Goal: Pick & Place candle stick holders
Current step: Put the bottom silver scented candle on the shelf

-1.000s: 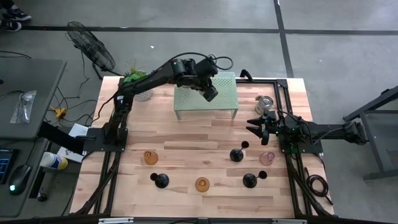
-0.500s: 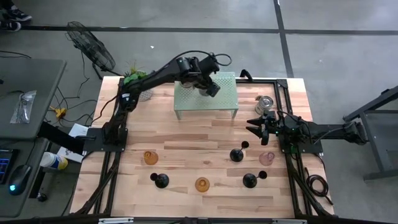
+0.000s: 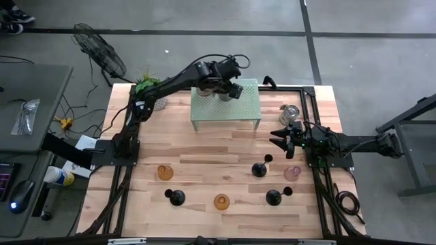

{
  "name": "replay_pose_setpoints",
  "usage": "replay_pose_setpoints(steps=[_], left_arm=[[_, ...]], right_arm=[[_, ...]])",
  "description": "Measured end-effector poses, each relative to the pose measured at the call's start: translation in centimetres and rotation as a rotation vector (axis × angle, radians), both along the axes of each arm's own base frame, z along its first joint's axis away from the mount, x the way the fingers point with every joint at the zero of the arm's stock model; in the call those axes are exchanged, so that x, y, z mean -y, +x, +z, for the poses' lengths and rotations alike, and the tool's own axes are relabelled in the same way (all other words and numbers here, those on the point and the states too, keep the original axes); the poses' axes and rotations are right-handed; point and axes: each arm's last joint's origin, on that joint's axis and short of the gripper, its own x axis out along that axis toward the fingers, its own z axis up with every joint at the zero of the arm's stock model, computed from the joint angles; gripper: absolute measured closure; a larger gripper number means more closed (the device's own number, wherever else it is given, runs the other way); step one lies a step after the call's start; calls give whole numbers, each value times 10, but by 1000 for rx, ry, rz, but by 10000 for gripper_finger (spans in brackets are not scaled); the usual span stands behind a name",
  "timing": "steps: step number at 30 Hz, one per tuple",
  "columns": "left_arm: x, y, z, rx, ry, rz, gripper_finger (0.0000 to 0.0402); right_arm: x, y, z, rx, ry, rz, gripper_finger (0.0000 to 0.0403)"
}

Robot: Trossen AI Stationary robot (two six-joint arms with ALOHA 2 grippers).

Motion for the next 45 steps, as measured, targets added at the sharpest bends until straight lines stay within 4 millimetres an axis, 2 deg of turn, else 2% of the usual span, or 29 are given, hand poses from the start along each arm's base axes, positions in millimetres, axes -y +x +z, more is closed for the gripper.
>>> replay_pose_setpoints(steps=[3, 17, 45], left_arm=[[-1, 4, -8, -13, -15, 6, 48], [-5, 3, -8, -24, 20, 31, 48], [-8, 5, -8, -53, 90, 9, 3]], right_arm=[[0, 0, 0, 0, 0, 1, 197], [0, 0, 0, 1, 0, 0, 197], [0, 0, 0, 0, 0, 0, 197]])
